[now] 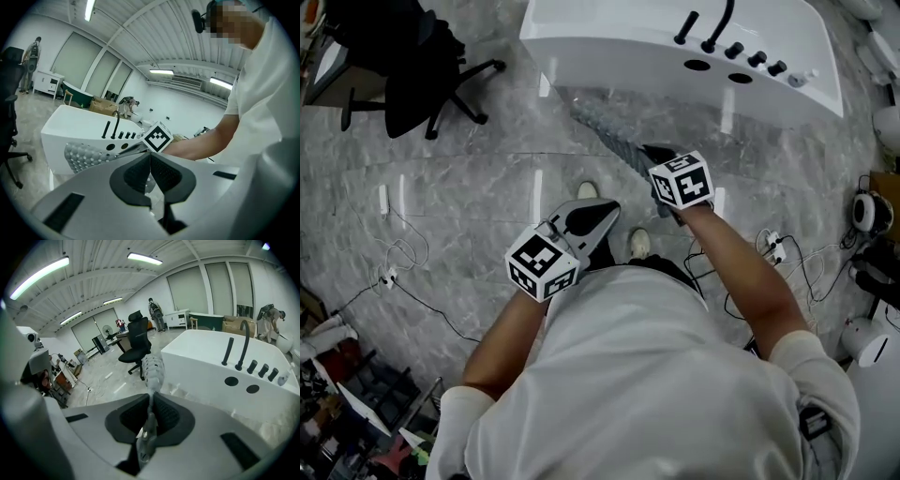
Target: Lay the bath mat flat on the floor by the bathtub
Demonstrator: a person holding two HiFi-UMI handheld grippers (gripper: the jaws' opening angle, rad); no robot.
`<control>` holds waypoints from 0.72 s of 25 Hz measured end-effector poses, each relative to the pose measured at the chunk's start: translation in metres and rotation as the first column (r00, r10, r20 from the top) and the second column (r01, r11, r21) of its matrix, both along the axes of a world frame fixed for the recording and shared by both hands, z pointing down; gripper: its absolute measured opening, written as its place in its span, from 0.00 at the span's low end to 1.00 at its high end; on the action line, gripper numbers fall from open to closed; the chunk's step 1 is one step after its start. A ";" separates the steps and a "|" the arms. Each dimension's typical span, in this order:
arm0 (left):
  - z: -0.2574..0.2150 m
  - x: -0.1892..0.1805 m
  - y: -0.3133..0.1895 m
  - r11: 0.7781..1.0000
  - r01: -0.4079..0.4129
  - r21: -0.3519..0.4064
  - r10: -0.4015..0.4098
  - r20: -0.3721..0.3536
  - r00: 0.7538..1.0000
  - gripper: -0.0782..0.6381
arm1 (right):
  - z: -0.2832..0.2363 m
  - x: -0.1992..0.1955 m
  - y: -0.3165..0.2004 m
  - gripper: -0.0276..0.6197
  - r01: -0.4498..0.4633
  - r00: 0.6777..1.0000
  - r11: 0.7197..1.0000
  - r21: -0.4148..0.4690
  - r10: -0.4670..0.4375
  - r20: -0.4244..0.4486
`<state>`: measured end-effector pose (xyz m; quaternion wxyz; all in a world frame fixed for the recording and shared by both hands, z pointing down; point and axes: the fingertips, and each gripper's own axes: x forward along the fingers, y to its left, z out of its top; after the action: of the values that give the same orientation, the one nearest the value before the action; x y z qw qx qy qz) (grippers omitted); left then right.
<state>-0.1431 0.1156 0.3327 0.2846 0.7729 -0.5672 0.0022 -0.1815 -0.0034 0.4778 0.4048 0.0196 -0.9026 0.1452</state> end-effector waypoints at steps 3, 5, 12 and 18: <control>0.003 -0.039 -0.010 0.999 -0.049 0.006 0.048 0.017 0.999 0.13 | 0.004 -0.047 -0.004 0.10 -0.034 0.999 0.999 -0.025 0.035 0.027; 0.011 -0.063 -0.013 0.997 -0.078 0.000 0.078 0.015 0.997 0.13 | 0.010 -0.081 -0.007 0.10 -0.076 0.995 0.996 -0.048 0.078 0.056; 0.058 -0.108 -0.022 0.978 -0.195 -0.078 0.194 -0.022 0.981 0.13 | 0.046 -0.168 -0.046 0.10 -0.277 0.939 0.947 -0.160 0.302 0.164; 0.117 -0.108 -0.046 0.970 -0.205 -0.134 0.201 -0.042 0.979 0.13 | 0.138 -0.183 -0.110 0.10 -0.415 0.872 0.878 -0.239 0.459 0.173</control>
<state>-0.2507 0.0694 0.4496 0.3434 0.8053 -0.4796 0.0593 -0.3642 -0.1134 0.6160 0.2568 0.1677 -0.8957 0.3220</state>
